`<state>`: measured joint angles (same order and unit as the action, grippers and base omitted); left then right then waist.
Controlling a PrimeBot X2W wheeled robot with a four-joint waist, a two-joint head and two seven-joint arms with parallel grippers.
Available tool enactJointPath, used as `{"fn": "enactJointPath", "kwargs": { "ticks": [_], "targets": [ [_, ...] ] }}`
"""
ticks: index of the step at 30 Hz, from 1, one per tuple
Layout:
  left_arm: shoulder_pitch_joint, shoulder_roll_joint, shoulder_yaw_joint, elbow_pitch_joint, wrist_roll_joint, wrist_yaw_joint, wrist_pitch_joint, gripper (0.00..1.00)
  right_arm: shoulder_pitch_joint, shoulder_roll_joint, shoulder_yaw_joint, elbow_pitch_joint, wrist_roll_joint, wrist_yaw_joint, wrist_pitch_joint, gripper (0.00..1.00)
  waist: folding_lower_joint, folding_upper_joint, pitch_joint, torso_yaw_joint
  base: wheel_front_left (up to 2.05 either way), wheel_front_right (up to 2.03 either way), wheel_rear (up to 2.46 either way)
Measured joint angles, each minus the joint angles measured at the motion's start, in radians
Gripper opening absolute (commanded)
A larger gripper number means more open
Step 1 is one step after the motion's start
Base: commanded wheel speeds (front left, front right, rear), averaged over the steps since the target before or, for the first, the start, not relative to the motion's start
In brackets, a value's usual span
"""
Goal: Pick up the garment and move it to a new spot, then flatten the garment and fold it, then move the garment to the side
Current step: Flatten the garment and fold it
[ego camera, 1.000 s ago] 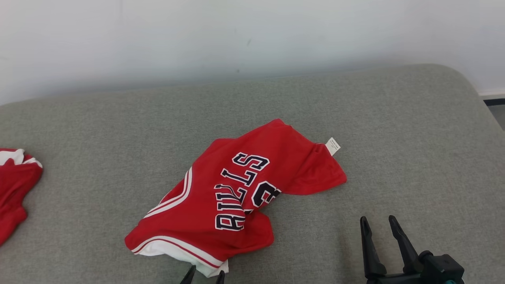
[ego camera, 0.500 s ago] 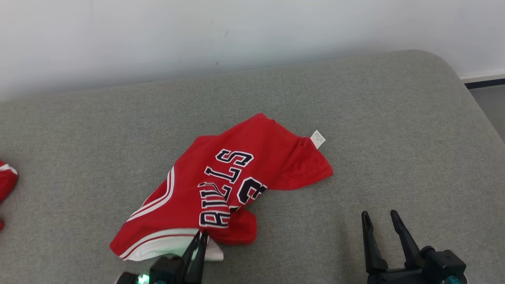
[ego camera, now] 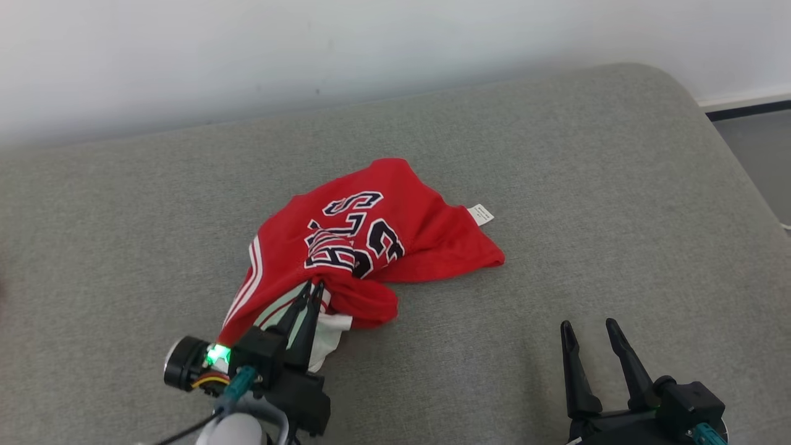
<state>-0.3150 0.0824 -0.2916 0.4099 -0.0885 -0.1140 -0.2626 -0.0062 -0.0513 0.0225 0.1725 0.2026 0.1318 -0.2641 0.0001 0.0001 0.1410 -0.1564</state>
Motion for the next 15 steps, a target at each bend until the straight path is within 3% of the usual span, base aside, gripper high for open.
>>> {"fn": "enactJointPath", "kwargs": {
  "ticks": [11, 12, 13, 14, 15],
  "targets": [
    [-0.160, 0.025, 0.017, 0.207, -0.004, -0.009, 0.000, 0.00, -0.015, 0.000, -0.002, 0.000, -0.002, 0.000, 0.000, 1.00, 0.0000, 0.0000, 0.038, -0.041, 0.00, 0.00, 0.00],
    [-0.164, 0.024, 0.020, 0.218, -0.004, -0.009, 0.000, 0.18, -0.014, 0.000, -0.003, 0.001, -0.002, 0.000, 0.000, 1.00, 0.0001, 0.0000, 0.037, -0.041, 0.00, 0.00, 0.00],
    [-0.164, 0.022, 0.021, 0.225, -0.004, -0.009, 0.000, 0.91, -0.014, 0.000, -0.005, 0.002, -0.002, 0.000, 0.000, 1.00, 0.0001, 0.0000, 0.036, -0.040, 0.00, 0.00, 0.00],
    [-0.163, 0.020, 0.021, 0.228, -0.003, -0.009, 0.000, 1.00, -0.013, 0.000, -0.006, 0.003, -0.002, 0.000, 0.000, 1.00, 0.0001, 0.0000, 0.034, -0.038, 0.00, 0.00, 0.00],
    [-0.161, 0.017, 0.021, 0.228, -0.003, -0.009, 0.000, 1.00, -0.012, 0.000, -0.006, 0.005, -0.002, 0.000, 0.000, 1.00, 0.0000, 0.0000, 0.031, -0.035, 0.00, 0.00, 0.00]
  ]
}}
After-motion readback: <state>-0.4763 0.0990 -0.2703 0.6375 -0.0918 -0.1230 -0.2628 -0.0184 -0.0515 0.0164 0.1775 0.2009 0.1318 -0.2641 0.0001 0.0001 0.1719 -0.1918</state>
